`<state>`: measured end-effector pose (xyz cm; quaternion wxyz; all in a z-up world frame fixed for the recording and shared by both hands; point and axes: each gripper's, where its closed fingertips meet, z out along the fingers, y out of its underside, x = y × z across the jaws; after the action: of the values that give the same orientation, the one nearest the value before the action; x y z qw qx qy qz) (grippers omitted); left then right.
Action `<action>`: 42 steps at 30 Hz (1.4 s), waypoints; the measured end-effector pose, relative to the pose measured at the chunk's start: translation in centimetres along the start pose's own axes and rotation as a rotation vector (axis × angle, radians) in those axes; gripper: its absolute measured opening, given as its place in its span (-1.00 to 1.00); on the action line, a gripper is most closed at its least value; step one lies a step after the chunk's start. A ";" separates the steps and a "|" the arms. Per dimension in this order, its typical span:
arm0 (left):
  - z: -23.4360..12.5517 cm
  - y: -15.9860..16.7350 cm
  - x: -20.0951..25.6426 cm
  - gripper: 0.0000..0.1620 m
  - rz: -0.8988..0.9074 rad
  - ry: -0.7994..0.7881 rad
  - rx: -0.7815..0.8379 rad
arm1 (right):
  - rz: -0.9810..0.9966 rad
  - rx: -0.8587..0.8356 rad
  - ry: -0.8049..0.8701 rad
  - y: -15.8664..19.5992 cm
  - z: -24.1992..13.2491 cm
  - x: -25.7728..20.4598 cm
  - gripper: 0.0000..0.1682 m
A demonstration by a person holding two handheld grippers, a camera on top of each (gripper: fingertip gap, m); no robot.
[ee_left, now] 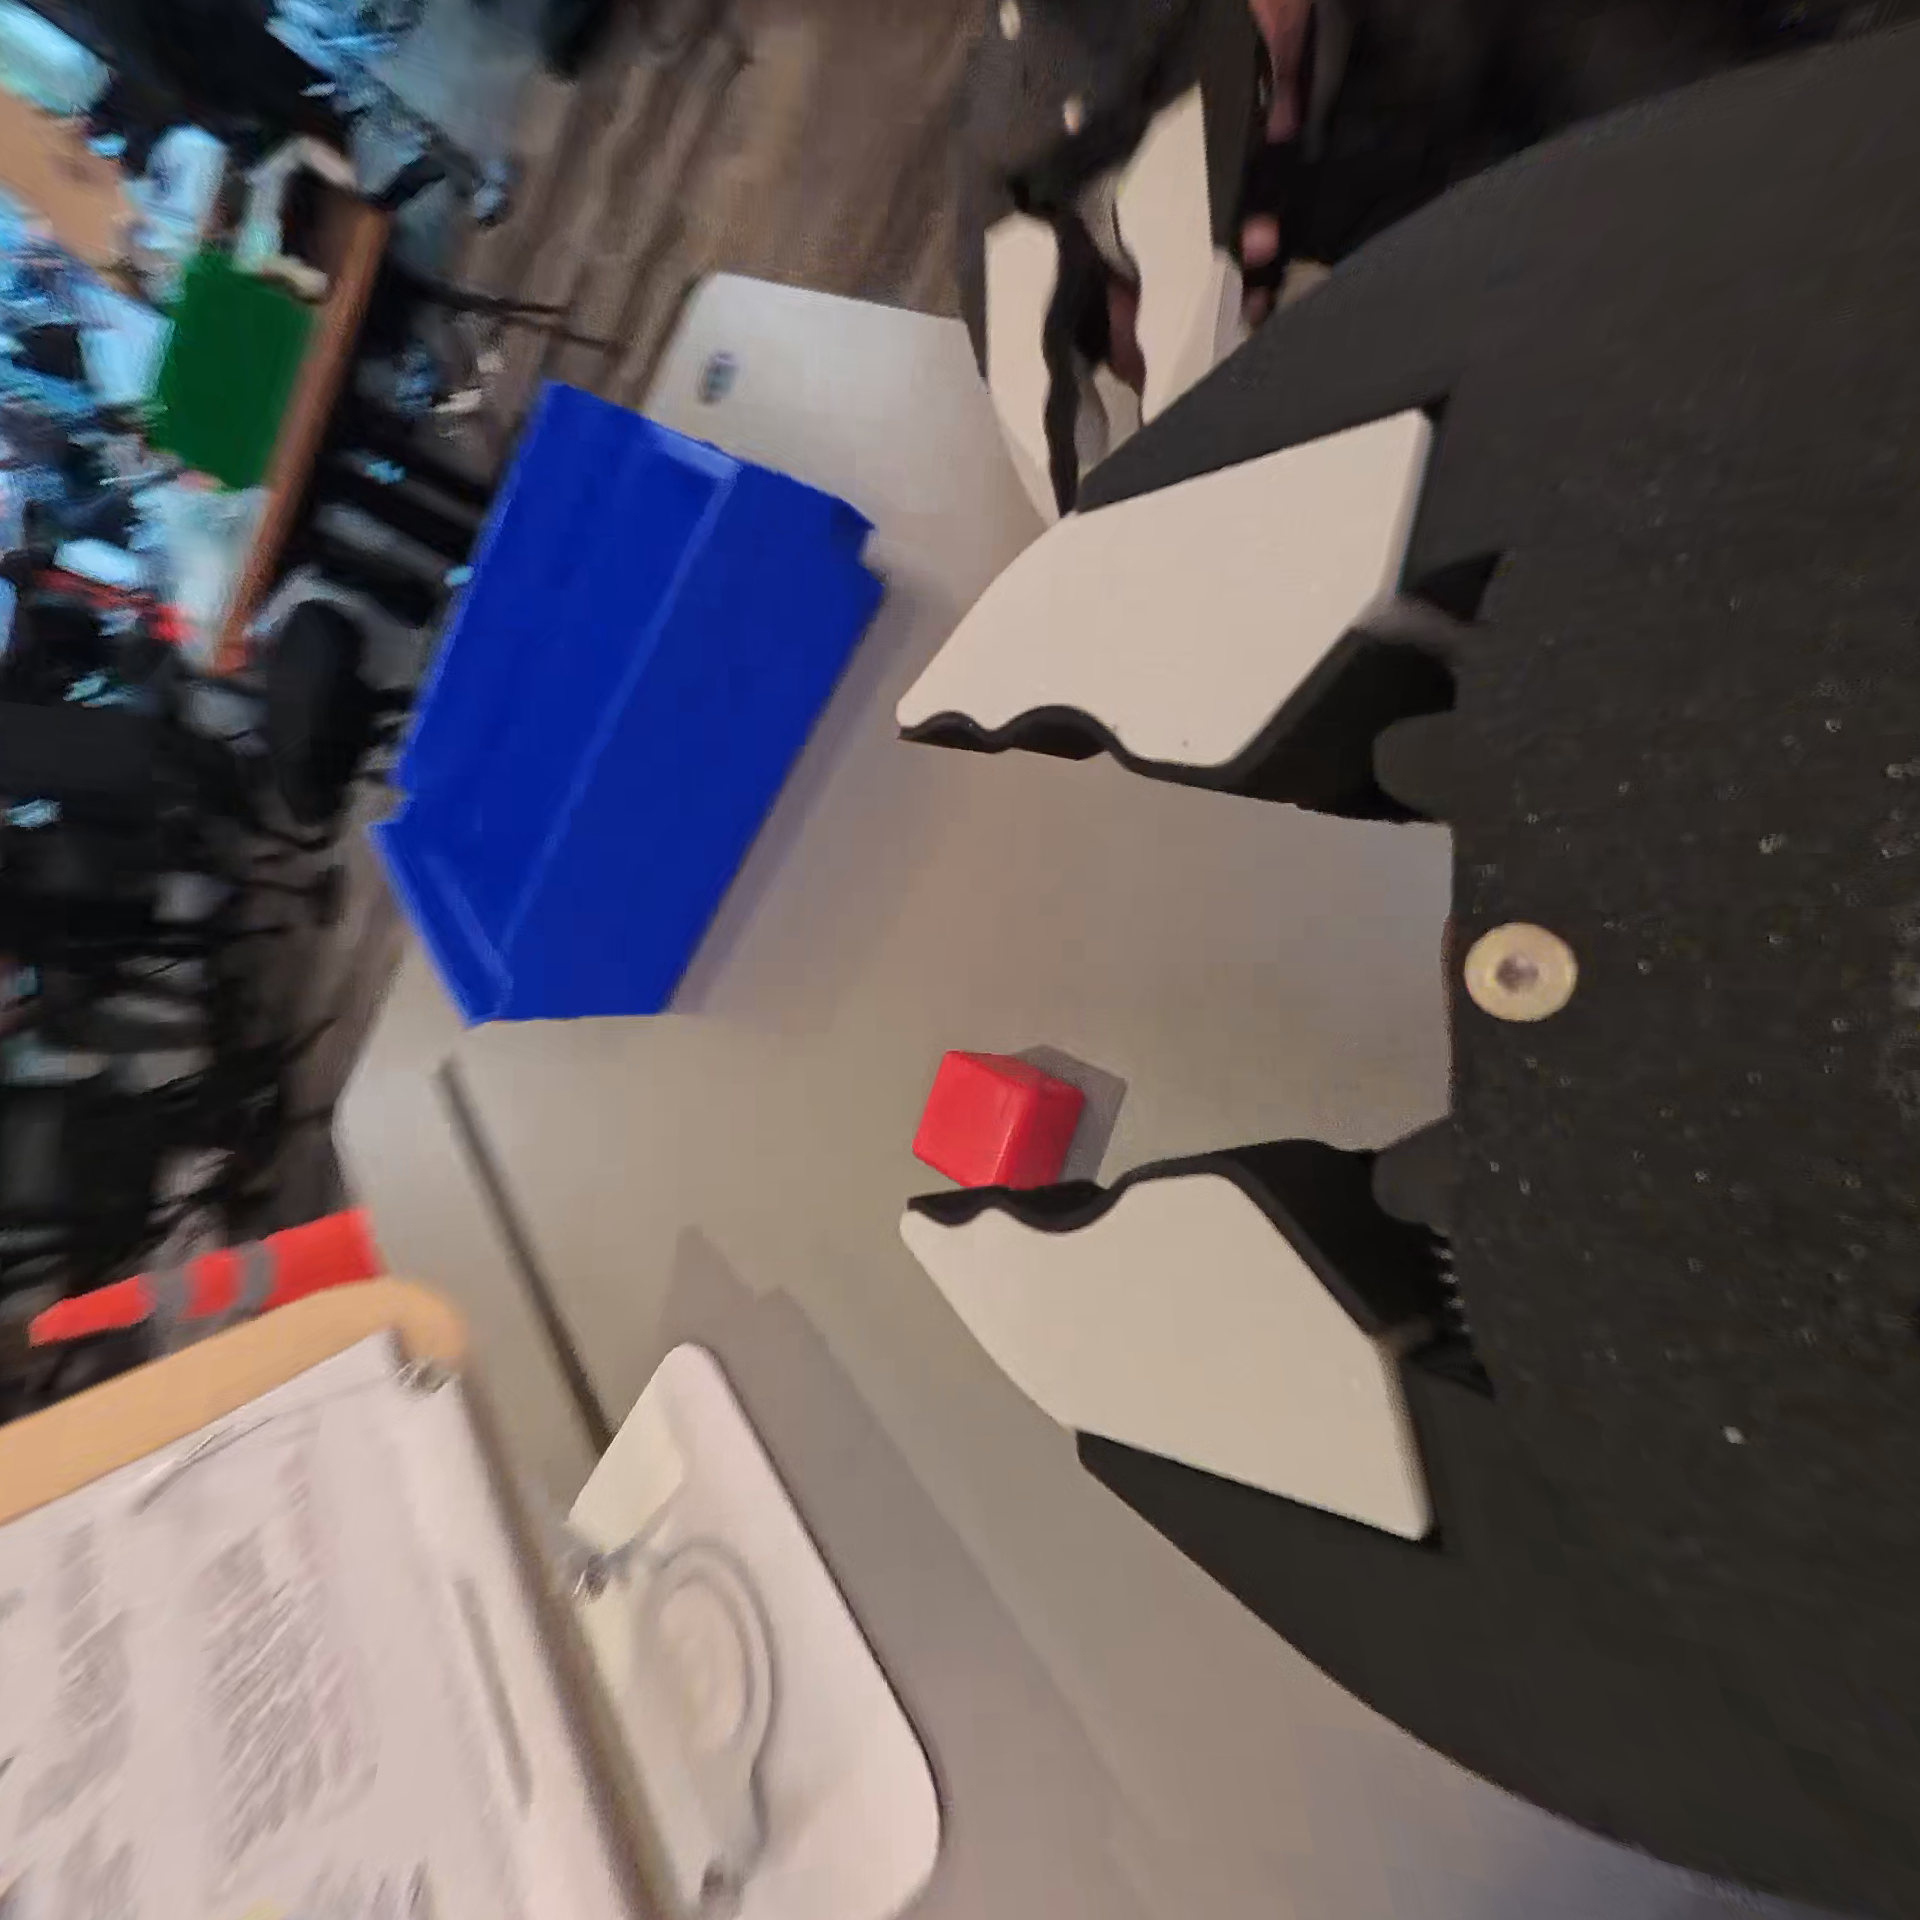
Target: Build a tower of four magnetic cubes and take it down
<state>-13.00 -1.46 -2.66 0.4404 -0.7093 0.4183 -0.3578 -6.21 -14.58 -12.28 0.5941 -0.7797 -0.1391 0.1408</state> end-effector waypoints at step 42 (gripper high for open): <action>-16.1 6.9 -28.8 -0.38 -0.390 -0.735 -0.314 | -0.004 -0.009 0.001 0.2 0.3 -0.2 -0.63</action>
<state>-40.39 17.60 -7.27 0.3710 -0.9133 0.1416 -0.0904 -6.46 -14.42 -12.52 0.5910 -0.7820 -0.1411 0.1386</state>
